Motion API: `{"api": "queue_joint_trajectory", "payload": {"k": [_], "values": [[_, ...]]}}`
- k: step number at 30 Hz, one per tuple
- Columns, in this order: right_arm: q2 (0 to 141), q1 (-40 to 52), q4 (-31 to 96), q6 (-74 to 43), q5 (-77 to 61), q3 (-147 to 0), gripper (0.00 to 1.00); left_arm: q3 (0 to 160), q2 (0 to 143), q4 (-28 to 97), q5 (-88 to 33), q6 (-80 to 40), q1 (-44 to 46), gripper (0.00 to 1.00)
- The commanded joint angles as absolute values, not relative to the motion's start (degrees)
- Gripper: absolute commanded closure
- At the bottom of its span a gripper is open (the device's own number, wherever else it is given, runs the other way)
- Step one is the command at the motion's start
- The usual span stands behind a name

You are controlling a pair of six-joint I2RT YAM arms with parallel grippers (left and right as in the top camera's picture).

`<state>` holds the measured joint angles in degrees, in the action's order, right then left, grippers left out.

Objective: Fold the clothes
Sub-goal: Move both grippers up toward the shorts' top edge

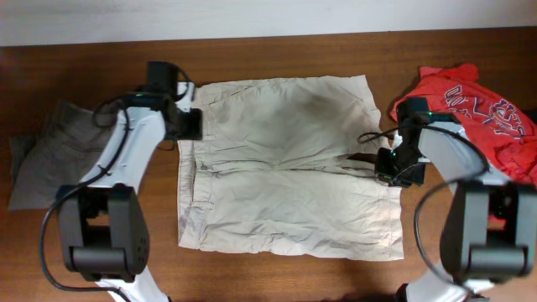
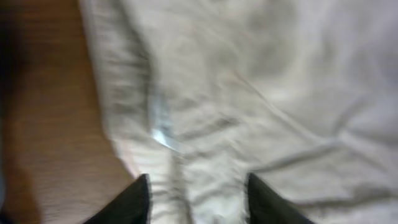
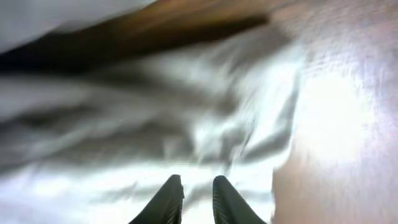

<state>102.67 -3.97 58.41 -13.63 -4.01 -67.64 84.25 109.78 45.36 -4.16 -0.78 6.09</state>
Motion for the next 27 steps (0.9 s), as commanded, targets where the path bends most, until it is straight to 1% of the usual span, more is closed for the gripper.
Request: {"api": "queue_joint_trajectory", "payload": {"k": [1, 3, 6, 8, 10, 14, 20, 27], "values": [[96.8, -0.1, 61.1, -12.0, -7.1, -69.3, 0.79, 84.1, 110.7, 47.7, -5.2, 3.6, 10.0, 0.66], [96.8, 2.0, 61.8, -12.0, -7.1, -69.2, 0.82, 83.3, 110.7, 47.5, -5.2, 5.7, 11.9, 0.71], [97.1, 4.6, 61.3, -12.1, -7.1, -67.5, 0.85, 81.9, 111.2, 47.2, -5.2, 9.2, 13.9, 0.82], [97.2, 6.0, 60.6, -12.3, -7.1, -65.8, 0.86, 80.8, 112.1, 47.3, -5.2, 10.0, 14.7, 0.86], [97.2, 6.9, 59.0, -12.5, -7.1, -63.6, 0.86, 79.5, 113.2, 47.2, -5.2, 10.0, 15.0, 0.89], [97.2, 7.5, 53.3, -12.7, -9.2, -58.9, 0.86, 77.4, 115.1, 44.9, -6.1, 10.0, 15.0, 0.89], [98.3, 7.5, 39.4, -12.7, -13.4, -52.3, 0.86, 76.8, 118.4, 38.5, -6.6, 10.0, 15.0, 0.88], [102.0, 7.0, 29.4, -12.2, -12.0, -51.3, 0.86, 76.9, 123.2, 28.9, -6.6, 9.7, 14.9, 0.86]]}}
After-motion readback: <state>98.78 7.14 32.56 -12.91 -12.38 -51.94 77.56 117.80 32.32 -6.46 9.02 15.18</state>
